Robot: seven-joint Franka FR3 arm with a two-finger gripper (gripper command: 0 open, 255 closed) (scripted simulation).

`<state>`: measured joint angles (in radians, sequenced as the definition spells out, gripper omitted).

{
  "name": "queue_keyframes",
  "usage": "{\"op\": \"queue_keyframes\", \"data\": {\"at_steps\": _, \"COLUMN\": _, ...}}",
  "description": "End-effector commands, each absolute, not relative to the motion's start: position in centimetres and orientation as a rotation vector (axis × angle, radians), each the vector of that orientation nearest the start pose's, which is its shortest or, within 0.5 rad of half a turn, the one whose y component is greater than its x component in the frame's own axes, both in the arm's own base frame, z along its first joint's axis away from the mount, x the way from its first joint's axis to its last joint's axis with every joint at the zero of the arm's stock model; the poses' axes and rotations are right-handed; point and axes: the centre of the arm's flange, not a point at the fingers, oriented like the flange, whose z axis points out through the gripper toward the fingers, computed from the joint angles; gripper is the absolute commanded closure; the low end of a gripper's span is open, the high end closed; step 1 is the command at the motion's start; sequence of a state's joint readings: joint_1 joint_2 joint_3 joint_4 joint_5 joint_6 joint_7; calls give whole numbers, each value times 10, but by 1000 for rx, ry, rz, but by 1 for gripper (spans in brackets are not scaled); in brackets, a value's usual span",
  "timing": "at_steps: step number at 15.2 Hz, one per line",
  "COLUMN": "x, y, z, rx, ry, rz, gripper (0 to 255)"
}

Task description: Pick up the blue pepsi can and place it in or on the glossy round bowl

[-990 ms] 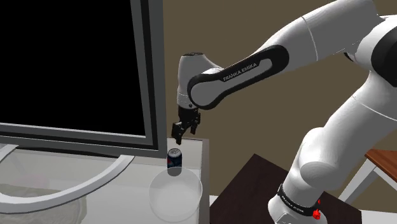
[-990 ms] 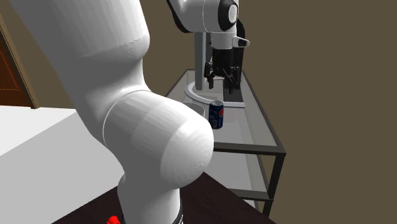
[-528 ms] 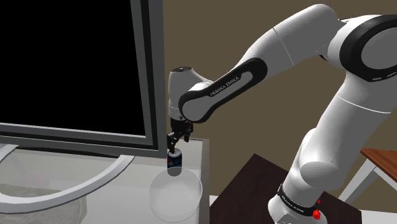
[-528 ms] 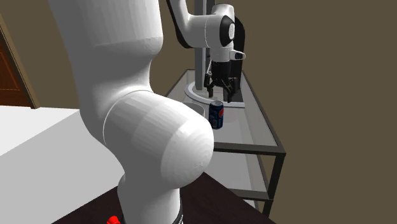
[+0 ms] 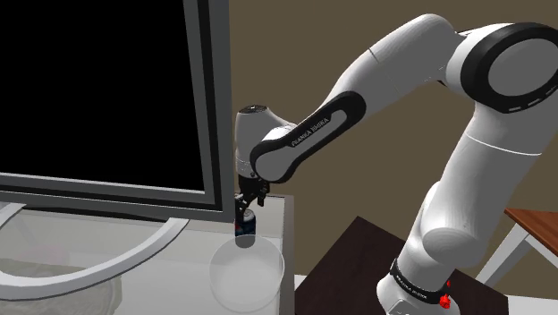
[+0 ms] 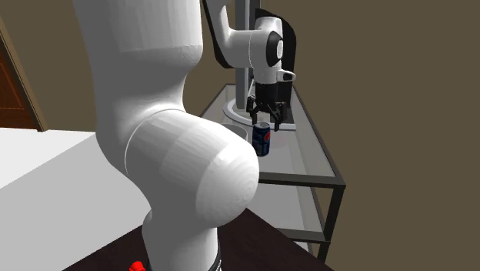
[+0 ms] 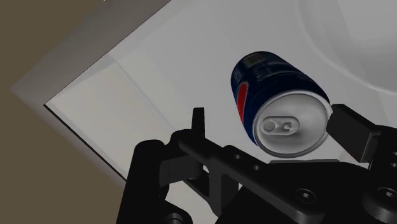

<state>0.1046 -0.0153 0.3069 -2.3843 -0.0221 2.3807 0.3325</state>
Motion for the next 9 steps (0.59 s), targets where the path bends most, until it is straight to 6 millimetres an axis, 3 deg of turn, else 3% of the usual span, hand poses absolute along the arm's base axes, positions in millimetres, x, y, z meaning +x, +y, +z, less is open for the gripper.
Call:
{"op": "queue_keyframes", "data": {"at_steps": 1, "x": 443, "y": 213, "z": 306, "rx": -3144, "ry": -195, "rz": 11, "gripper": 0}}
{"op": "queue_keyframes", "data": {"at_steps": 5, "x": 443, "y": 213, "z": 306, "rx": -3144, "ry": -195, "rz": 11, "gripper": 0}}
{"op": "queue_keyframes", "data": {"at_steps": 6, "x": 442, "y": 214, "z": 307, "rx": -3143, "ry": -195, "rz": 11, "gripper": 255}}
{"op": "queue_keyframes", "data": {"at_steps": 9, "x": 450, "y": 214, "z": 315, "rx": -3143, "ry": -196, "rz": 12, "gripper": 255}}
